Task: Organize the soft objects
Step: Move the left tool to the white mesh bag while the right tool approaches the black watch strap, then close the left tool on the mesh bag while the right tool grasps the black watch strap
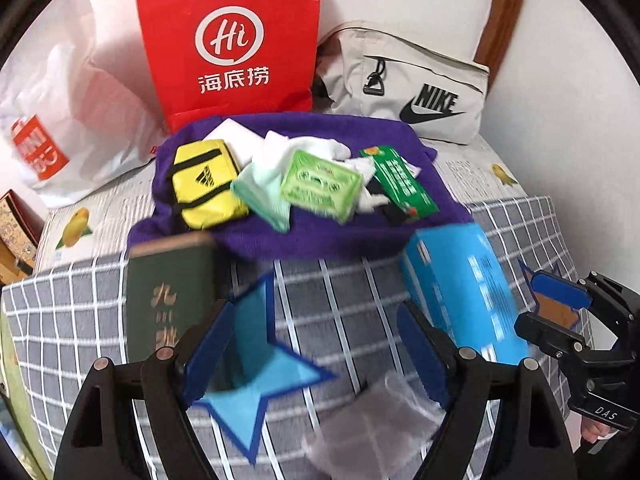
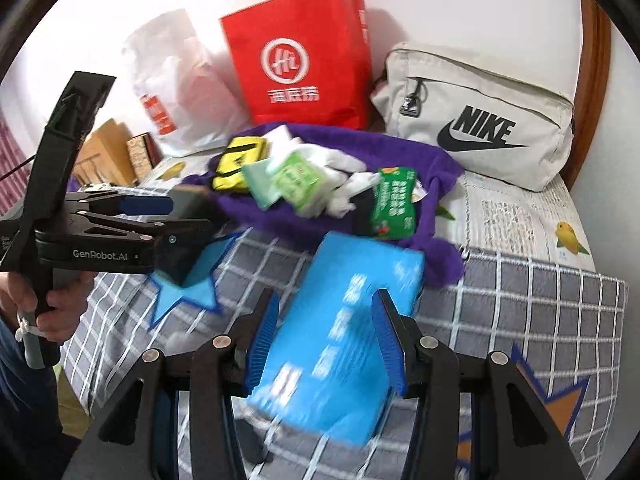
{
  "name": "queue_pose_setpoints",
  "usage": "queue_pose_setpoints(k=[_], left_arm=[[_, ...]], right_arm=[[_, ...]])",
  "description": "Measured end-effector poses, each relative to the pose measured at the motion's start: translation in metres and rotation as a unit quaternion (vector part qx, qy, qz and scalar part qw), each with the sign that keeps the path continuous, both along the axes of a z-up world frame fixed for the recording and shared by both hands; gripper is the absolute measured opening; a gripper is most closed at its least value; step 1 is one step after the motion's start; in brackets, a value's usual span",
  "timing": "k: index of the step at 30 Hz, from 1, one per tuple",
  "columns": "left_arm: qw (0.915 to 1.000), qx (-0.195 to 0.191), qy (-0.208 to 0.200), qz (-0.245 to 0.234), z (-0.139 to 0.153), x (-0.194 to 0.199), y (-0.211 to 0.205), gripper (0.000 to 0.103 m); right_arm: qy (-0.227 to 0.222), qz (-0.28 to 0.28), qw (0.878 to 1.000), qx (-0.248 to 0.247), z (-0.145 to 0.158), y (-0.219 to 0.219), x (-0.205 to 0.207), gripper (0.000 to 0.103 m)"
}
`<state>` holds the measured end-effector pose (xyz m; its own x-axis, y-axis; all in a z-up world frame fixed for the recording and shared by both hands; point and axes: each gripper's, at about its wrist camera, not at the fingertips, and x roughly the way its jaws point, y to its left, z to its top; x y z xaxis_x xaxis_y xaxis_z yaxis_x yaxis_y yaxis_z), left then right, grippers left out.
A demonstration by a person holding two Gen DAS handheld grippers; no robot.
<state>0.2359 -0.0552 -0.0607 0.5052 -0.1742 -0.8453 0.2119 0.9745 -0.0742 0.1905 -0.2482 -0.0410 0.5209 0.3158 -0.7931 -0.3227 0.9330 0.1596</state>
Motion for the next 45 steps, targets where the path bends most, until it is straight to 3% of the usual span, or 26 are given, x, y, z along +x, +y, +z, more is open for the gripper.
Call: queue_pose_setpoints(k=[9, 20, 30, 31, 33, 41, 45], left_arm=[[0.9995, -0.002, -0.027, 0.018, -0.002, -0.064, 0.012, 0.082], [0.9990, 0.008, -0.031, 0.032, -0.028, -0.115, 0.022, 0.082], [0.9993, -0.013, -0.030, 0.020, -0.046, -0.122, 0.025, 0.082], [0.9994, -0.018, -0.026, 0.014, -0.050, -0.121, 0.022, 0.082], [0.9995, -0.024, -0.019, -0.002, -0.058, -0.117, 0.015, 0.082], [0.9990, -0.020, 0.009, -0.037, -0.092, -0.103, -0.009, 0.082], [0.9979, 0.009, -0.005, -0.064, -0.097, -0.103, -0.024, 0.092]], right_arm=[[-0.012, 0.018, 1.000, -0.013, -0.008, 0.014, -0.059, 0.048], [0.031, 0.039, 0.999, -0.013, -0.061, 0.024, -0.094, 0.048], [0.037, 0.068, 0.996, -0.043, -0.093, 0.048, -0.088, 0.047], [0.026, 0.071, 0.996, -0.052, -0.093, 0.051, -0.088, 0.044], [0.016, 0.079, 0.994, -0.070, -0.094, 0.055, -0.090, 0.025], [0.028, 0.086, 0.994, -0.061, -0.091, 0.037, -0.104, 0.024], [0.034, 0.070, 0.995, -0.056, -0.091, 0.023, -0.107, 0.033]])
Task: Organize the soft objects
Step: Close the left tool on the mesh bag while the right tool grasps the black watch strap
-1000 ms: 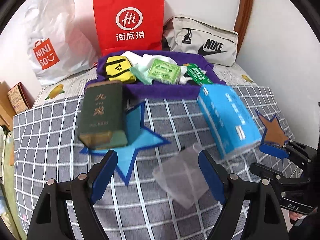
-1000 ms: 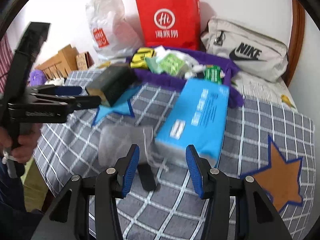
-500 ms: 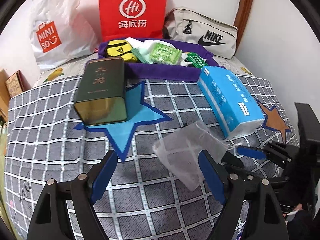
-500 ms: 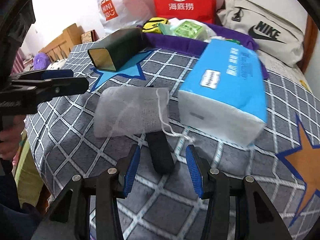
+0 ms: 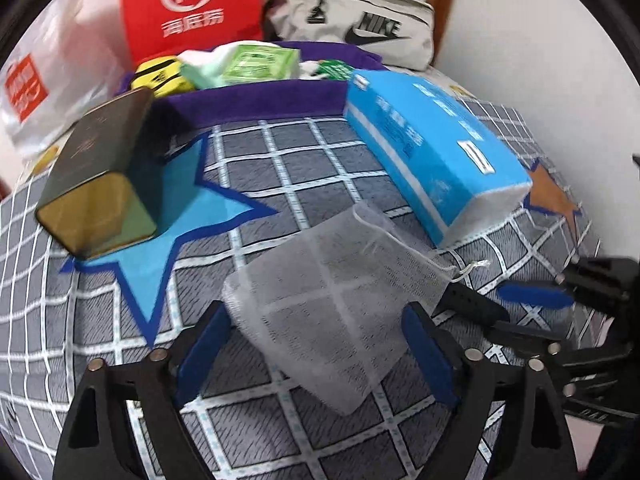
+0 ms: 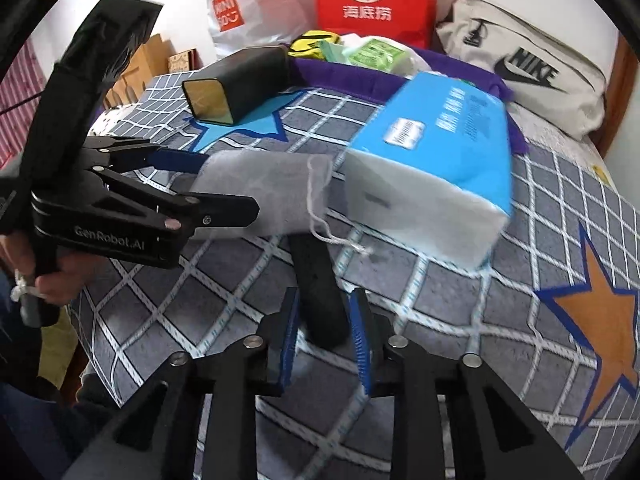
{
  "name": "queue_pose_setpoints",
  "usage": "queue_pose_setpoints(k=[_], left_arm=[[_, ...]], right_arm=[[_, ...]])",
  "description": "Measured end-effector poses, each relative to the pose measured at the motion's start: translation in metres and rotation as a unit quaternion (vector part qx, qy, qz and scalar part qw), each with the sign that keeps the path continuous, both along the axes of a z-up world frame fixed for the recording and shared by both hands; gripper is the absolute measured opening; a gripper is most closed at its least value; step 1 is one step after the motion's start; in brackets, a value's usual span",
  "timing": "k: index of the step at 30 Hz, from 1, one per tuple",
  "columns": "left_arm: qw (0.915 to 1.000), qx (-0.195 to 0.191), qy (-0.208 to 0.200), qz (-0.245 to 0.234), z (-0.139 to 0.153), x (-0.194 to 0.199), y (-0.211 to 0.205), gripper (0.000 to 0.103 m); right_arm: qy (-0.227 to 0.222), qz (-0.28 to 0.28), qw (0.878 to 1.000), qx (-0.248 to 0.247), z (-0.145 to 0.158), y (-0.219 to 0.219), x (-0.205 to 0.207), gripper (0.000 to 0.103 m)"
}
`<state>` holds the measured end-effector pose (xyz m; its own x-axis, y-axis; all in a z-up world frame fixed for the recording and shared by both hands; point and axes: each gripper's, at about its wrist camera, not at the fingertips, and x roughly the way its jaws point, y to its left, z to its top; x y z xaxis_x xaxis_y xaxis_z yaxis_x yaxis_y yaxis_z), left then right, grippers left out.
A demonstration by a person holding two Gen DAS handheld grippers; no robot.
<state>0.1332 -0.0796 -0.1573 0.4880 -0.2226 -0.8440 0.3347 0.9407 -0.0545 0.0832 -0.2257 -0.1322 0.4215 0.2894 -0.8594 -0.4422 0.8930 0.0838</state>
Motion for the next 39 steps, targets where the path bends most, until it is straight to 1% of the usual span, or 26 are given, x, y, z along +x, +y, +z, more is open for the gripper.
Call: queue_pose_setpoints(k=[2, 4, 9, 11, 12, 13, 14, 15, 16, 17, 18, 19, 21, 23, 25, 26, 27, 32, 35, 37, 38, 39], left_arm=[[0.9999, 0.012, -0.004, -0.010, -0.003, 0.002, -0.007, 0.097], [0.9994, 0.030, -0.006, -0.016, -0.006, 0.003, -0.014, 0.102], [0.9993, 0.028, -0.006, -0.023, -0.007, 0.009, -0.017, 0.101], [0.9991, 0.027, -0.015, -0.031, -0.005, 0.008, -0.018, 0.093], [0.9989, 0.026, -0.019, -0.033, -0.004, 0.007, -0.018, 0.083], [0.9988, 0.021, -0.021, -0.040, -0.002, 0.006, -0.018, 0.068], [0.9986, 0.014, -0.023, -0.046, 0.000, 0.005, -0.018, 0.060], [0.9985, 0.013, -0.024, -0.048, 0.002, 0.004, -0.018, 0.046], [0.9984, 0.010, -0.024, -0.050, 0.003, 0.004, -0.017, 0.037], [0.9983, 0.005, -0.023, -0.053, 0.004, 0.004, -0.016, 0.032], [0.9983, 0.000, -0.021, -0.054, 0.005, 0.003, -0.015, 0.023], [0.9984, -0.004, -0.019, -0.053, 0.006, 0.003, -0.013, 0.018], [0.9985, -0.012, -0.016, -0.050, 0.009, 0.001, -0.008, 0.014], [0.9988, -0.013, -0.020, -0.043, 0.012, -0.001, -0.001, 0.013], [0.9991, -0.013, -0.023, -0.034, 0.016, -0.004, 0.006, 0.013], [0.9993, -0.013, -0.025, -0.027, 0.019, -0.004, 0.012, 0.013], [0.9994, -0.014, -0.025, -0.020, 0.020, -0.004, 0.017, 0.013], [0.9994, -0.017, -0.028, 0.012, 0.026, -0.008, 0.042, 0.013], [0.9990, -0.025, -0.028, 0.024, 0.028, -0.010, 0.055, 0.013], [0.9987, -0.031, -0.026, 0.032, 0.028, -0.011, 0.063, 0.013], [0.9985, -0.034, -0.025, 0.034, 0.028, -0.011, 0.065, 0.013], [0.9984, -0.036, -0.025, 0.037, 0.027, -0.011, 0.067, 0.013]], right_arm=[[0.000, -0.012, 1.000, 0.002, 0.001, -0.007, -0.001, 0.037], [0.001, -0.018, 1.000, 0.001, 0.001, -0.011, -0.001, 0.037], [0.001, -0.031, 1.000, -0.001, 0.002, -0.016, -0.002, 0.038], [0.003, -0.033, 0.999, -0.001, 0.002, -0.016, -0.001, 0.038], [0.003, -0.035, 0.999, -0.002, 0.002, -0.016, -0.001, 0.038], [0.004, -0.036, 0.999, -0.002, 0.002, -0.016, 0.000, 0.038], [0.005, -0.036, 0.999, -0.004, 0.002, -0.015, 0.000, 0.038], [0.004, -0.037, 0.999, -0.005, 0.002, -0.014, 0.000, 0.038], [0.004, -0.036, 0.999, -0.005, 0.003, -0.013, 0.001, 0.038], [0.003, -0.036, 0.999, -0.005, 0.004, -0.012, 0.001, 0.038], [0.001, -0.034, 0.999, -0.004, 0.004, -0.011, 0.001, 0.038], [-0.001, -0.032, 0.999, -0.004, 0.005, -0.009, 0.002, 0.038], [-0.002, -0.029, 1.000, -0.005, 0.007, -0.006, 0.002, 0.038], [-0.007, -0.023, 1.000, -0.003, 0.009, -0.001, 0.003, 0.038], [-0.010, -0.016, 1.000, 0.000, 0.010, 0.003, 0.005, 0.041], [-0.013, -0.011, 1.000, 0.002, 0.010, 0.007, 0.006, 0.046], [-0.016, -0.007, 1.000, 0.002, 0.009, 0.010, 0.009, 0.047], [-0.014, 0.013, 1.000, 0.004, -0.001, 0.028, 0.023, 0.047], [-0.028, 0.024, 0.999, -0.005, -0.006, 0.039, 0.026, 0.047], [-0.047, 0.029, 0.998, -0.021, -0.008, 0.047, 0.024, 0.037], [-0.049, 0.026, 0.998, -0.022, -0.008, 0.049, 0.025, 0.026], [-0.041, 0.021, 0.999, -0.014, -0.007, 0.049, 0.026, 0.022]])
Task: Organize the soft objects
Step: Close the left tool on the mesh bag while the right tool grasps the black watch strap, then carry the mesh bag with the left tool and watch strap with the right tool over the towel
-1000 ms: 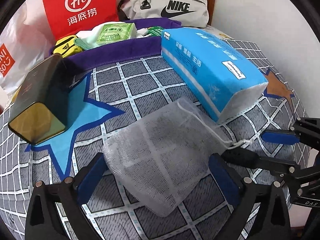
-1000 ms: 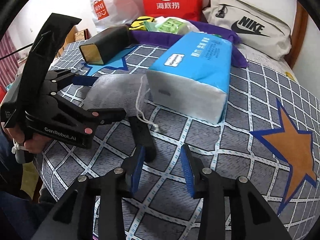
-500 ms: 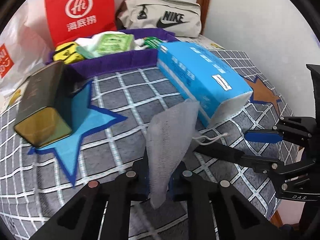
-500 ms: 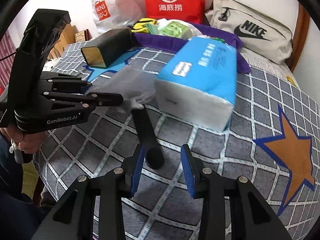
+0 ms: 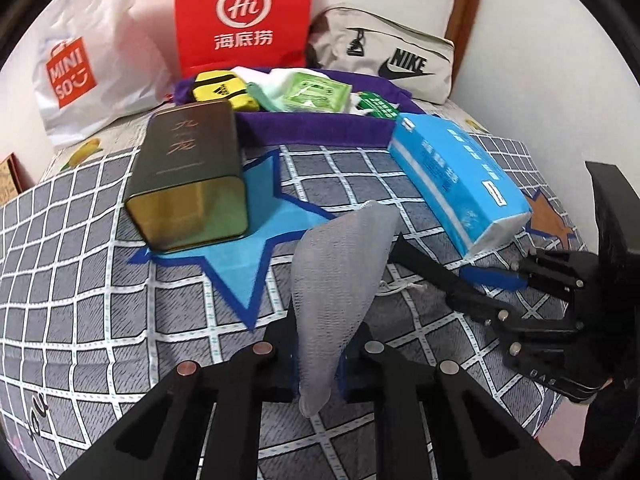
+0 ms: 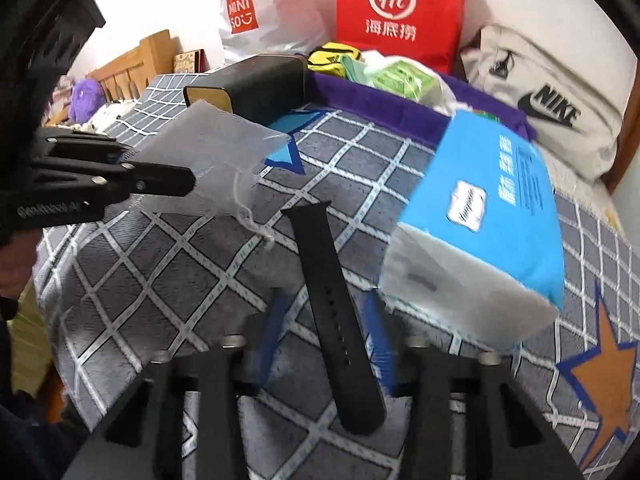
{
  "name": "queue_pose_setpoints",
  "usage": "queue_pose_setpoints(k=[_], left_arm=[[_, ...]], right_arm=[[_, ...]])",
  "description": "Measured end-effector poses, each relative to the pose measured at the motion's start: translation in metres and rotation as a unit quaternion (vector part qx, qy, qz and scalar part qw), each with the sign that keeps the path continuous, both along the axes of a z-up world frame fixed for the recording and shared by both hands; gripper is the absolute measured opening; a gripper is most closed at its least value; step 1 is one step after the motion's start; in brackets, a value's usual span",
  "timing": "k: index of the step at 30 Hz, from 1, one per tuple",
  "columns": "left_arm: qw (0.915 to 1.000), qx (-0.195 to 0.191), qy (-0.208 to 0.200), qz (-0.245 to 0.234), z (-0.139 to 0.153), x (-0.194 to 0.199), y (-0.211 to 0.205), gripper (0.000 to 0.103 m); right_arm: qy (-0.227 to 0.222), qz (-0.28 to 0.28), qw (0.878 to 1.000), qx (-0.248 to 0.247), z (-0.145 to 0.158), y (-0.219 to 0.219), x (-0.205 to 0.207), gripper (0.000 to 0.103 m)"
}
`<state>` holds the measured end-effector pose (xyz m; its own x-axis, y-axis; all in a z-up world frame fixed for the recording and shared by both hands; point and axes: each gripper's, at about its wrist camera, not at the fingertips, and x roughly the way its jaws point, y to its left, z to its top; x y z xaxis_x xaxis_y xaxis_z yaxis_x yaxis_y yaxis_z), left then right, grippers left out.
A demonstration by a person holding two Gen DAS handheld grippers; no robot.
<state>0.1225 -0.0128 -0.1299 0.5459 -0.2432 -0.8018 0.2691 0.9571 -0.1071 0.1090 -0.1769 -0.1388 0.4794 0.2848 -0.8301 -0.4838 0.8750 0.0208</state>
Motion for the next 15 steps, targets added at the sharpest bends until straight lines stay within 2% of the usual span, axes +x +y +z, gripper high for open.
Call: queue_pose_setpoints(k=[4, 7, 9, 10, 12, 14, 15], left_arm=[[1.0000, -0.007, 0.001, 0.003, -0.002, 0.001, 0.005, 0.013], [0.9999, -0.015, 0.001, -0.003, -0.002, 0.000, 0.006, 0.013], [0.9998, -0.018, 0.003, -0.003, -0.002, 0.000, 0.007, 0.013], [0.9998, -0.019, 0.004, -0.002, -0.003, 0.000, 0.007, 0.013], [0.9998, -0.021, 0.004, -0.001, -0.003, -0.002, 0.009, 0.013], [0.9997, -0.023, 0.003, -0.002, -0.003, -0.003, 0.010, 0.013], [0.9997, -0.022, 0.003, -0.002, -0.003, -0.004, 0.011, 0.013]], right_arm=[[0.029, -0.009, 0.999, 0.017, 0.002, -0.003, -0.001, 0.022], [0.034, 0.008, 0.999, 0.001, 0.003, 0.002, -0.004, 0.025], [0.040, 0.019, 0.999, 0.007, 0.001, 0.005, -0.004, 0.041], [0.039, 0.025, 0.999, 0.008, 0.001, 0.007, -0.005, 0.043], [0.021, 0.033, 0.999, -0.005, -0.002, 0.013, -0.008, 0.043], [0.018, 0.036, 0.999, 0.002, -0.002, 0.011, -0.008, 0.041], [0.019, 0.033, 0.999, 0.003, -0.002, 0.009, -0.007, 0.034]])
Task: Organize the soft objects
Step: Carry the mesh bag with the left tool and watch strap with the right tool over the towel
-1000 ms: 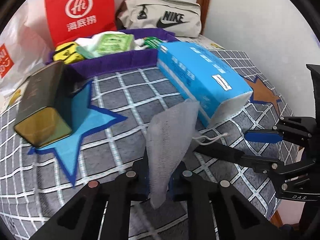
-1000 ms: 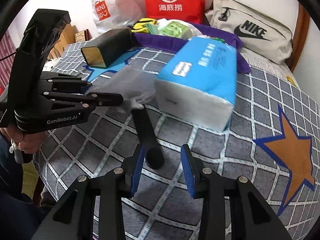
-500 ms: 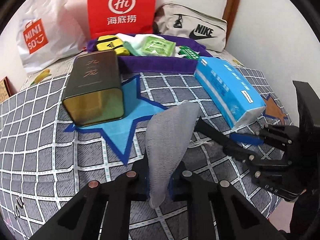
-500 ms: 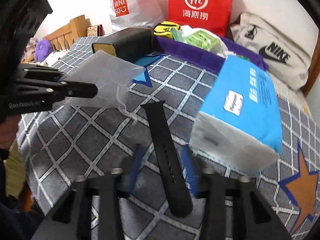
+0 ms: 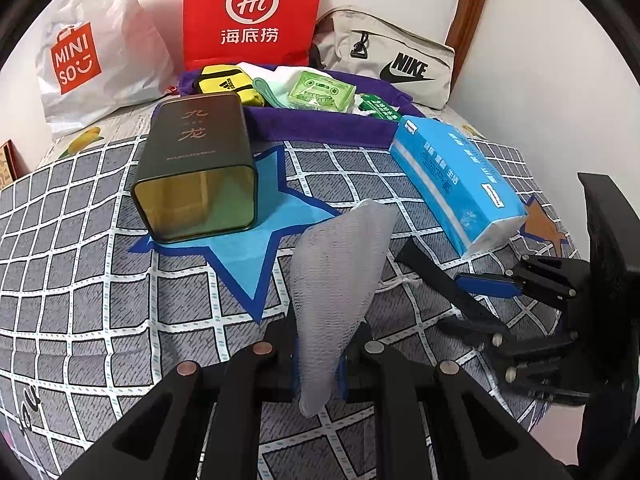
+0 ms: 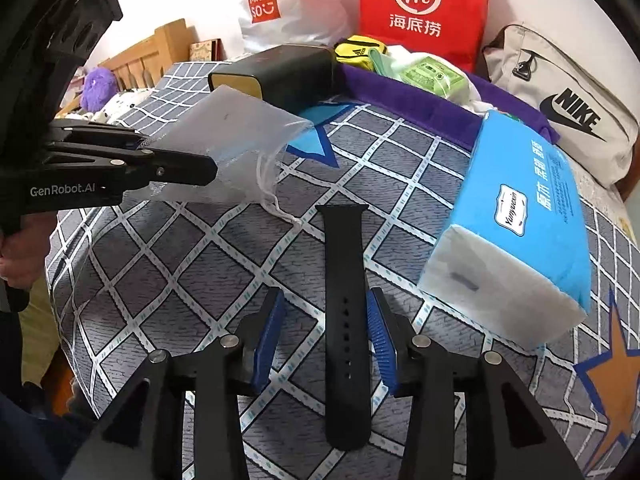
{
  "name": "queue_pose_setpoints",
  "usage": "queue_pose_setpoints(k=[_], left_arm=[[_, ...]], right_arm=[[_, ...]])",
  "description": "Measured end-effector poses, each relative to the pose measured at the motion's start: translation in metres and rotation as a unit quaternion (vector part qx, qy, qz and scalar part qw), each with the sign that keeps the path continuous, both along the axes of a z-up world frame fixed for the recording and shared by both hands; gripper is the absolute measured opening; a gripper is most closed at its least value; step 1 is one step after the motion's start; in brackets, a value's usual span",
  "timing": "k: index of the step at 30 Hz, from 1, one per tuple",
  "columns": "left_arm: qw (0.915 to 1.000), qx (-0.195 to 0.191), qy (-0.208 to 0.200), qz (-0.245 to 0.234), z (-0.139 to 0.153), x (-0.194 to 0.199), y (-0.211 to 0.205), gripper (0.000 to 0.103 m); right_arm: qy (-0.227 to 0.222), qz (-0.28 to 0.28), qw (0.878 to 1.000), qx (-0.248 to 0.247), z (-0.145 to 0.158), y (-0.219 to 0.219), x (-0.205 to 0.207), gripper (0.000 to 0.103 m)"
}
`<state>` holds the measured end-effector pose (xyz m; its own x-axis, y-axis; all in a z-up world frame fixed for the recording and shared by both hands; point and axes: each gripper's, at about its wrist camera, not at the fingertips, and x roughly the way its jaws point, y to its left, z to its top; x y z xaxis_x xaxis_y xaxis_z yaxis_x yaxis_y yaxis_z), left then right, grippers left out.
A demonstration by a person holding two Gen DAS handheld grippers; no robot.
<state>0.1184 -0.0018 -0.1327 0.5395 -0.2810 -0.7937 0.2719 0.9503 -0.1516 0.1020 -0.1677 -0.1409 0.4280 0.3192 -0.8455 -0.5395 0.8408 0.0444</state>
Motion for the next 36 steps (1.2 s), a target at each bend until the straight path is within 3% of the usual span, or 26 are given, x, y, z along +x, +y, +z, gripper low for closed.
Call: queue_pose_setpoints(k=[2, 9, 20, 36], left_arm=[[1.0000, 0.000, -0.001, 0.001, 0.001, -0.001, 0.001, 0.013], [1.0000, -0.005, -0.007, 0.005, 0.014, -0.003, 0.004, 0.013], [0.9993, -0.017, -0.026, 0.019, 0.059, 0.002, 0.012, 0.013], [0.9980, -0.014, -0.040, 0.047, 0.097, 0.045, 0.010, 0.013]], right_arm=[[0.004, -0.008, 1.000, 0.005, 0.001, -0.004, 0.003, 0.021], [0.016, -0.017, 1.000, 0.007, 0.010, -0.001, 0.006, 0.020], [-0.006, -0.039, 0.998, 0.046, 0.057, -0.006, 0.017, 0.020], [-0.036, -0.095, 0.992, 0.072, 0.102, -0.035, 0.080, 0.020]])
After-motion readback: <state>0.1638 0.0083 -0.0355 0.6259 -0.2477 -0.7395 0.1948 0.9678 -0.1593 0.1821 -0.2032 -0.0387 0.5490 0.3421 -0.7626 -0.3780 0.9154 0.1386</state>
